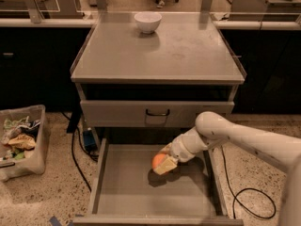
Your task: Pick orange from middle drawer and place on counter
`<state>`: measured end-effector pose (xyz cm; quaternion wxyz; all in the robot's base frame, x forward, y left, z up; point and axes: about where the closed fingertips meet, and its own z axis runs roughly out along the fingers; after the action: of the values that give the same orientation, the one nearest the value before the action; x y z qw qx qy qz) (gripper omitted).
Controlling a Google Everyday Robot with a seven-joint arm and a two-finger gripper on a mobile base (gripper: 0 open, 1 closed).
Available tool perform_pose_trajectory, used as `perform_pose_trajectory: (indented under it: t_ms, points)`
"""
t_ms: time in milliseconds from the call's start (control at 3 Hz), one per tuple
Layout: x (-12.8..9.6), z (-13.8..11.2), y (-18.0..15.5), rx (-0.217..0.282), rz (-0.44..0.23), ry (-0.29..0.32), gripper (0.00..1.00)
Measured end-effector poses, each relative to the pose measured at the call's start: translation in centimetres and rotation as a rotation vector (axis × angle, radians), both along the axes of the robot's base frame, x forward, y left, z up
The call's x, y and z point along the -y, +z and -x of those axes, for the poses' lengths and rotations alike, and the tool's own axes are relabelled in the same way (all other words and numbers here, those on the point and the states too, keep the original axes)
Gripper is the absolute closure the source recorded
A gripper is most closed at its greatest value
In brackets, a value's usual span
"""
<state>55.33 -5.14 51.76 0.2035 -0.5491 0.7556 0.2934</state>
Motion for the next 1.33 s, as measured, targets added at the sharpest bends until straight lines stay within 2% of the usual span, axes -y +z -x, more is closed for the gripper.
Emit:
perform_pose_trajectory:
  t_ms: [333, 667, 1000, 1333]
  points:
    - [1.6, 0.5, 5.2, 0.137, -0.077, -0.089, 1.00]
    - [4.5, -1.0, 10.5, 0.281, -0.149, -0.205, 1.00]
    - [5.6, -0.8, 11.0, 0.295, -0.157, -0.231, 1.00]
    - [5.5, -0.8, 11.0, 0.295, -0.158, -0.230, 1.00]
